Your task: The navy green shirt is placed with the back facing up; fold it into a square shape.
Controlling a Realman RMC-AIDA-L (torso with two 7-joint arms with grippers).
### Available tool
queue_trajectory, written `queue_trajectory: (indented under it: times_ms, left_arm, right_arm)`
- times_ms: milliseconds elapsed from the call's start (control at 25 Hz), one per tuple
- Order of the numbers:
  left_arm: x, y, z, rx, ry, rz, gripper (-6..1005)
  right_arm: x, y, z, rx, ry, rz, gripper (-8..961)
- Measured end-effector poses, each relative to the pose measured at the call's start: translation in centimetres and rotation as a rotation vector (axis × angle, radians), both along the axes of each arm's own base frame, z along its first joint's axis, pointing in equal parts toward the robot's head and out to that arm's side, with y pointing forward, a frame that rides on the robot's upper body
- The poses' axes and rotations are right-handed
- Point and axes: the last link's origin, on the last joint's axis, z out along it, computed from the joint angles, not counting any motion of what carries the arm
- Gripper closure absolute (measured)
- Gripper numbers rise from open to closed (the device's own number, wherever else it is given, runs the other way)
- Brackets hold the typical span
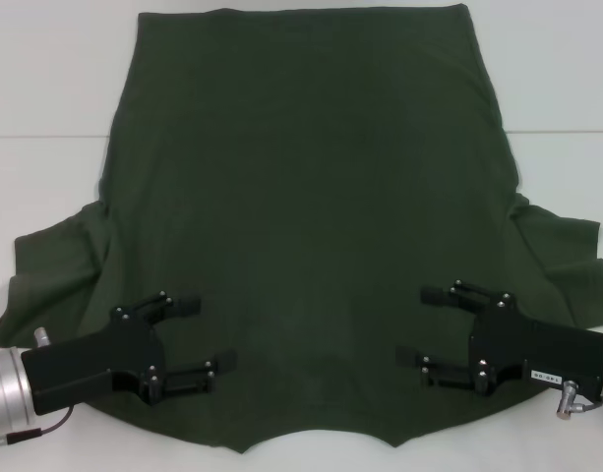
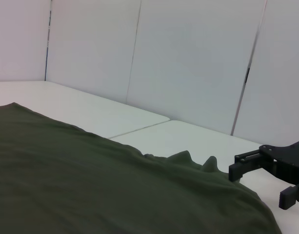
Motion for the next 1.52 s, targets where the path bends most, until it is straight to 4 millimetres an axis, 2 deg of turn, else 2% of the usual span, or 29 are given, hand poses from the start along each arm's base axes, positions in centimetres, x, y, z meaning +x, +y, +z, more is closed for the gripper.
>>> queue_trajectory:
  times_ms: [360,440,640,800,920,1080,1280,1520]
  left_arm:
    - [0.0,0.2,0.1,0.003,-0.004,0.01,79]
    - [-0.2,0.5,0.7,0.002,-0.042,0.083,79]
    - [-1.3,2.5,4.2,-0.064,-0.203,0.412,79]
    - [-2.3,3.5,8.0,-0.096,-0.291,0.621,79]
    - [-3.3,4.1,10.7,-0.088,-0.3,0.78,79]
    - [-5.1,4.6,13.0,-0.039,-0.24,0.926,78]
    - [-6.8,5.2,12.8,0.009,-0.178,1.023,78]
    - [-7.4,5.6,11.6,0.025,-0.129,1.048,79]
  right_arm:
    - [-0.2,0.3,-0.1,0.002,-0.002,0.003,69]
    - [-0.2,0.3,-0.1,0.002,-0.003,0.001,68]
    - [-0.2,0.1,-0.3,-0.003,0.001,-0.004,68]
    - [-0.2,0.1,-0.3,-0.008,0.004,-0.001,69]
    - [-0.2,0.0,-0.3,-0.01,0.004,-0.001,69]
    - [-0.1,-0.1,-0.4,-0.013,0.004,-0.004,69]
    - [0.1,-0.3,-0.4,-0.015,0.005,-0.01,69]
    - [0.2,-0.4,-0.4,-0.02,0.008,-0.016,69]
